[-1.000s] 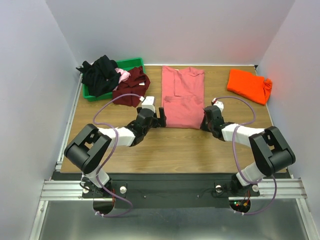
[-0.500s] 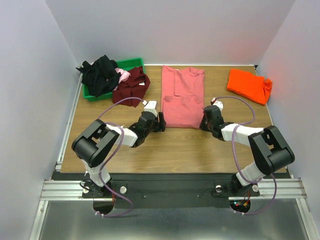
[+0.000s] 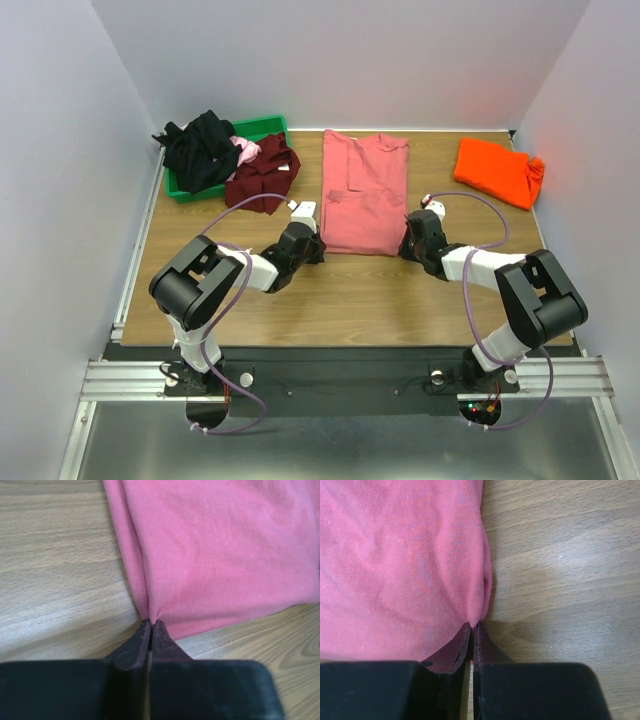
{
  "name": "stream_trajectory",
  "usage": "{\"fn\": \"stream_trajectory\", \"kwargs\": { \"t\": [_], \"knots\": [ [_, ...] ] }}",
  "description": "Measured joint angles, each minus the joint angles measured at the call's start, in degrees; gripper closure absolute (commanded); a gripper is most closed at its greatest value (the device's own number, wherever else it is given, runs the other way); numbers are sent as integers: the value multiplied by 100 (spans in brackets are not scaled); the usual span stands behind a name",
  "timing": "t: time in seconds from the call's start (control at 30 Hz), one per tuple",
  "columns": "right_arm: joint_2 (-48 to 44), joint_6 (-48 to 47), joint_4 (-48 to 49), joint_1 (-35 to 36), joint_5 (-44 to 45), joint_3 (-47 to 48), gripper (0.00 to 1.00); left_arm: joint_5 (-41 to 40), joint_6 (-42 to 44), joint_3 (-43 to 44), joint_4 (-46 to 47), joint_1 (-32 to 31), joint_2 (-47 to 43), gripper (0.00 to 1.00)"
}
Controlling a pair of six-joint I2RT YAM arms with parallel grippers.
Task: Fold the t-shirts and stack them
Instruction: Fold the tshirt
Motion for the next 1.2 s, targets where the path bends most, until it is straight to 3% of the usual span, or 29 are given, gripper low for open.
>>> {"fn": "stream_trajectory", "kwargs": {
  "t": [0.3, 0.83, 1.2],
  "knots": [
    [-334, -50, -184, 4, -323, -177, 100, 22, -59, -199, -15, -20, -190, 100],
    [-2793, 282, -1993, 942, -389, -807, 100, -358, -525, -1513, -645, -988, -2863, 100],
    [-4581, 881, -3305, 1832, -328, -807, 100, -960, -992, -1779, -1735, -2046, -4664, 100]
  ]
}}
